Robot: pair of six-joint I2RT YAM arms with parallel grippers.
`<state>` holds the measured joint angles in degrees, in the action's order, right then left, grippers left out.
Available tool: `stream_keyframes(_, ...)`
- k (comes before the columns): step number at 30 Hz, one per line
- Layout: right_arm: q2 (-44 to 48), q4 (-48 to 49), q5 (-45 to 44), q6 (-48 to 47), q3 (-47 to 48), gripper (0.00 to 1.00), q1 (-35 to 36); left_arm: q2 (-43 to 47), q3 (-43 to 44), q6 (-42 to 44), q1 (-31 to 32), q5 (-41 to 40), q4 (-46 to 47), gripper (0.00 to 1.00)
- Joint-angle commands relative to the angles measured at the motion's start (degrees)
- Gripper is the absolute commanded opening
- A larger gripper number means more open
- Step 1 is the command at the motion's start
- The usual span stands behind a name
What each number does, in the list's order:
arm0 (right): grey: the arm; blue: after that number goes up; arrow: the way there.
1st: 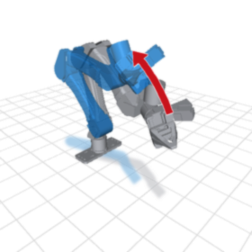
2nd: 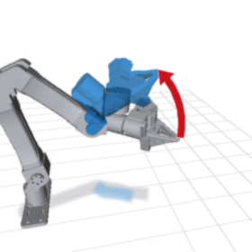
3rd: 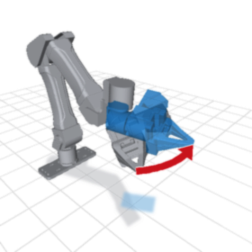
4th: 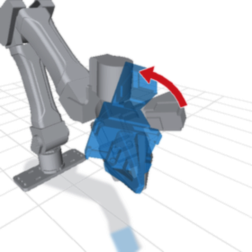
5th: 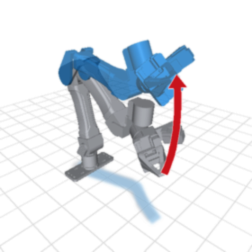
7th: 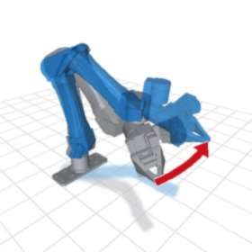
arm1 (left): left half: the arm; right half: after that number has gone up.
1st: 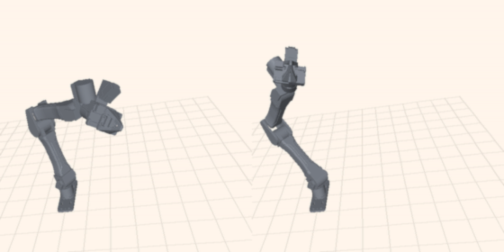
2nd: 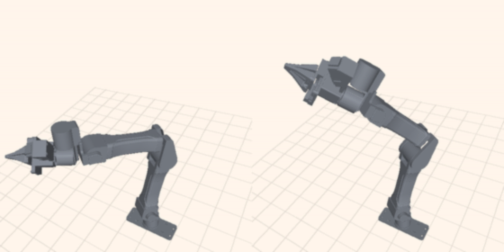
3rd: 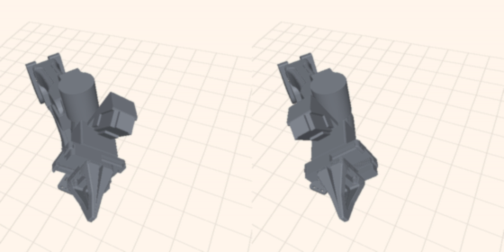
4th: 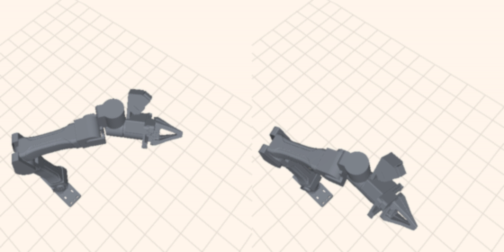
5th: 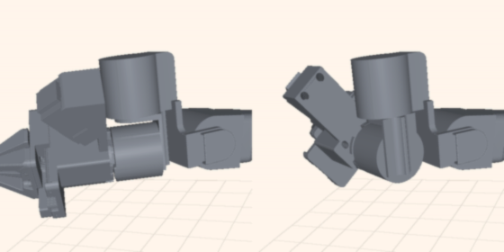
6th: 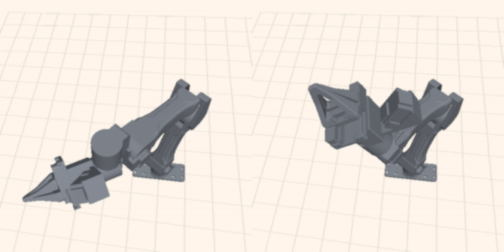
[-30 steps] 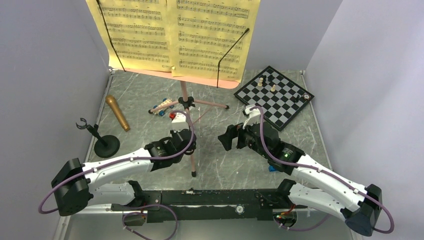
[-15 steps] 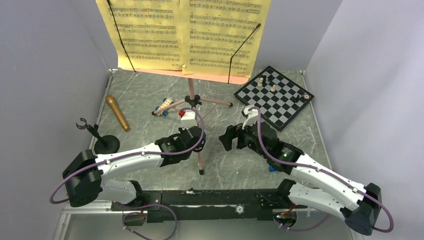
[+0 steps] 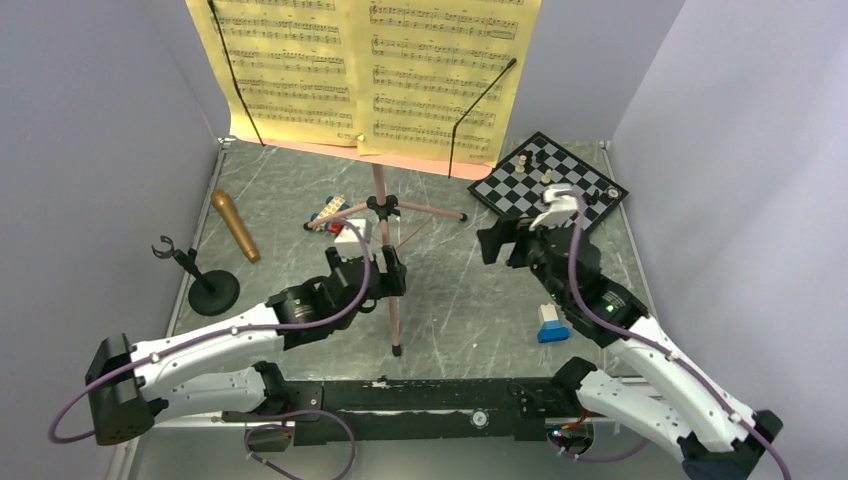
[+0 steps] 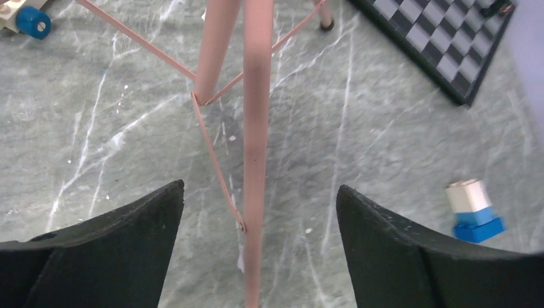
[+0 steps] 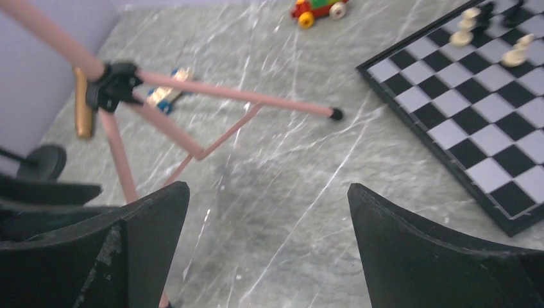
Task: Pack up the instrument practice props
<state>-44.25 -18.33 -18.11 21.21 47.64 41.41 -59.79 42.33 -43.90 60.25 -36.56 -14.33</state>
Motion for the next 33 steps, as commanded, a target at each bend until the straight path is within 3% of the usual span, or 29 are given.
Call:
stream_keyframes(1, 3.77, -2.24, -0.67, 1.33, 5.0, 1.0, -5.67, 4.08, 3.04, 3.38, 0.23, -3.0, -0.88, 0.98)
stream_keyframes(6, 7.46, -0.37, 1.63, -0.71, 11.13, 1.0, -9.89, 7.54, 7.85, 13.83, 0.22, -1.88, 0.95, 0.99)
stream_keyframes(11, 6.18, 0.24, 7.97, -1.2, 21.21, 1.0, -10.03, 14.71, 7.63, 23.33, 0.22, 2.06, 12.5, 0.99)
stream_keyframes(20, 3.65, 8.64, 23.3, -0.16, 24.5, 0.99, -10.03, 22.1, 12.92, 29.68, 0.13, 16.05, 18.65, 0.99)
stream_keyframes(24, -0.13, 10.95, 28.56, -2.04, 26.1, 0.96, -10.03, 21.24, 16.76, 33.35, 0.14, 24.38, 22.7, 0.99)
stream_keyframes(33, -4.46, 16.08, 31.49, -3.94, 27.49, 0.86, -11.07, 10.55, 32.58, 37.0, 0.15, 31.35, 20.21, 0.99)
